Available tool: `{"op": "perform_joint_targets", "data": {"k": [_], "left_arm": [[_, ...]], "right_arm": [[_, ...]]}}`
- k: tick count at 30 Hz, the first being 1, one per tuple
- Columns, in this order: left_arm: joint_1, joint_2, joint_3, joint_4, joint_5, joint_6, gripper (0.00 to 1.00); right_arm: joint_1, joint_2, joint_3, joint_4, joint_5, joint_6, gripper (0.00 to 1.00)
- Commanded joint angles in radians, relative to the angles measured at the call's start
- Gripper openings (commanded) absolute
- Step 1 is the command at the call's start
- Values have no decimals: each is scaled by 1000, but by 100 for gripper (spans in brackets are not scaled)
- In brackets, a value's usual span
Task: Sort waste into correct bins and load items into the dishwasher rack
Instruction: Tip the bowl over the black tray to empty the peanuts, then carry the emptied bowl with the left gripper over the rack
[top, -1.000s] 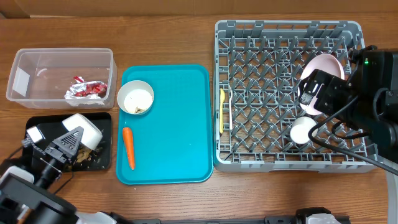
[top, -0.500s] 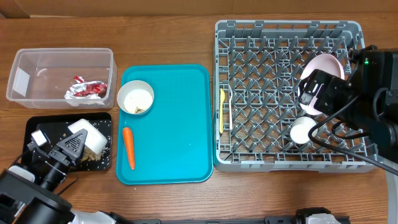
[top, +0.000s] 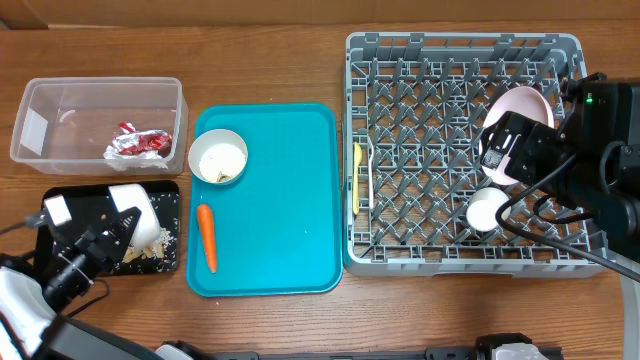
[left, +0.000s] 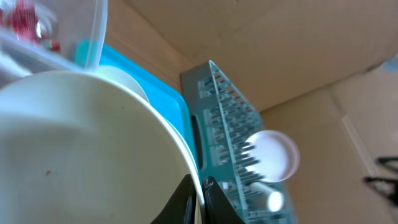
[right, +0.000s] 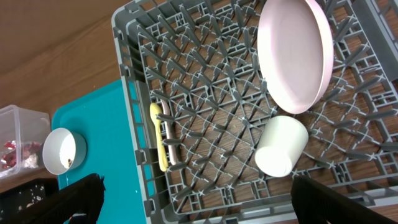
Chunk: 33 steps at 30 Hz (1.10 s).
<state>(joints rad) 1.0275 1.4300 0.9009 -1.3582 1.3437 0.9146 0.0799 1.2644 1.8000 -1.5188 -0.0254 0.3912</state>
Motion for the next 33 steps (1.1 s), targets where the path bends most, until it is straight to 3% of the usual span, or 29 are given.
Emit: {"op": "perform_joint_targets", "data": {"k": [1, 8, 14, 17, 33], "left_arm": [[-2, -41, 21, -3, -34, 50, 9], [11, -44, 20, 26, 17, 29, 5], [38, -7, 18, 159, 214, -166, 4], [40, 34, 17, 242, 237, -271, 4], [37, 194, 4, 216, 231, -195, 4]], "right_arm": [[-3, -4, 13, 2, 8, -5, 100], [-3, -4, 13, -3, 8, -5, 100], [-3, -4, 13, -11, 8, -5, 100], [-3, -4, 13, -11, 8, -5, 100], [-3, -4, 13, -14, 8, -5, 100]]}}
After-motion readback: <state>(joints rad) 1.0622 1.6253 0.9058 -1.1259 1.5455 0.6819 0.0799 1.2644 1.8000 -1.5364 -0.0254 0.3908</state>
